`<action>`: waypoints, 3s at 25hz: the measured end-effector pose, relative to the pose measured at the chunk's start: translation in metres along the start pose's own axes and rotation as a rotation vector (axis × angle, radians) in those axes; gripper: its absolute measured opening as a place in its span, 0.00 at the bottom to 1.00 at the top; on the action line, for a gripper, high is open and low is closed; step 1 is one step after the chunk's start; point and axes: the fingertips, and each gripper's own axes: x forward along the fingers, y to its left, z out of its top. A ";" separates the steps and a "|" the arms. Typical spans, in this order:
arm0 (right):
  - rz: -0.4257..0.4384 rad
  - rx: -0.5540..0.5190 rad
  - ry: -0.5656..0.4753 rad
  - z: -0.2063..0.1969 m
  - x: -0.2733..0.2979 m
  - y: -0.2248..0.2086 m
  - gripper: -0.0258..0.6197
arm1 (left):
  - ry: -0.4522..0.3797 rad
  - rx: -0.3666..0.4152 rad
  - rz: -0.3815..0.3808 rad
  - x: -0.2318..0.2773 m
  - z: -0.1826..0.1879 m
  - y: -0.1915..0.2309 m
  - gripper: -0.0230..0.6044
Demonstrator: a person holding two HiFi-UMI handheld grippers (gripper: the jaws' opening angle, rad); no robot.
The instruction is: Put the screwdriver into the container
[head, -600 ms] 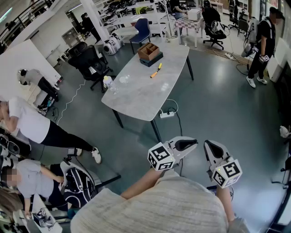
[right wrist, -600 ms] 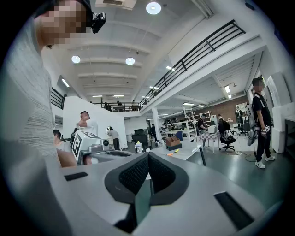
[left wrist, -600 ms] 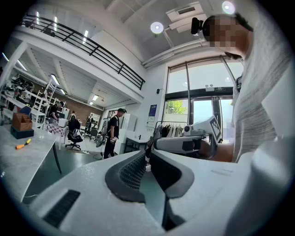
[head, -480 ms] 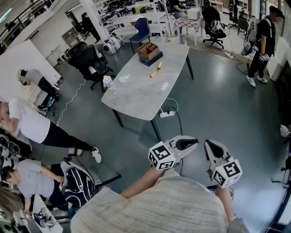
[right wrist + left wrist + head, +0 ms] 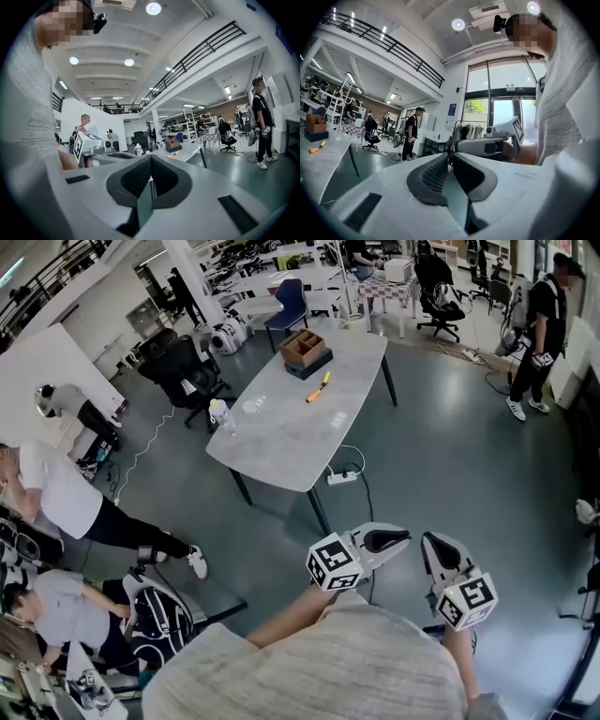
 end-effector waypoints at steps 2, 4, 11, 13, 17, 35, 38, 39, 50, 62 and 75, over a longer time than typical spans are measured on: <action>0.000 -0.001 0.000 -0.001 0.003 -0.002 0.06 | 0.000 0.002 -0.001 0.001 0.000 0.003 0.11; -0.001 0.000 0.004 -0.001 0.006 -0.004 0.06 | 0.000 0.001 0.000 0.000 0.000 0.006 0.11; 0.031 0.024 -0.036 0.008 0.014 -0.005 0.06 | -0.019 0.005 0.002 -0.004 0.008 0.017 0.11; 0.033 0.013 -0.031 0.009 0.022 -0.007 0.06 | -0.022 0.007 0.006 -0.004 0.009 0.025 0.11; 0.034 -0.002 -0.011 0.006 0.039 -0.013 0.06 | -0.020 -0.009 0.011 -0.004 0.005 0.043 0.11; 0.051 -0.010 0.020 0.042 0.214 -0.075 0.06 | -0.062 -0.037 0.071 -0.024 0.040 0.225 0.11; 0.043 -0.018 0.018 0.054 0.254 -0.084 0.06 | -0.069 -0.035 0.072 -0.036 0.049 0.265 0.11; 0.039 -0.016 0.014 0.058 0.266 -0.085 0.06 | -0.074 -0.035 0.074 -0.041 0.052 0.278 0.11; 0.032 0.019 0.040 0.066 0.345 -0.118 0.06 | -0.112 -0.068 0.085 -0.050 0.060 0.372 0.11; 0.133 0.018 0.075 0.080 0.433 -0.238 0.06 | -0.106 -0.077 0.167 0.025 0.065 0.494 0.11; 0.253 -0.022 0.097 0.132 0.478 -0.394 0.06 | -0.142 -0.012 0.292 0.153 0.117 0.617 0.11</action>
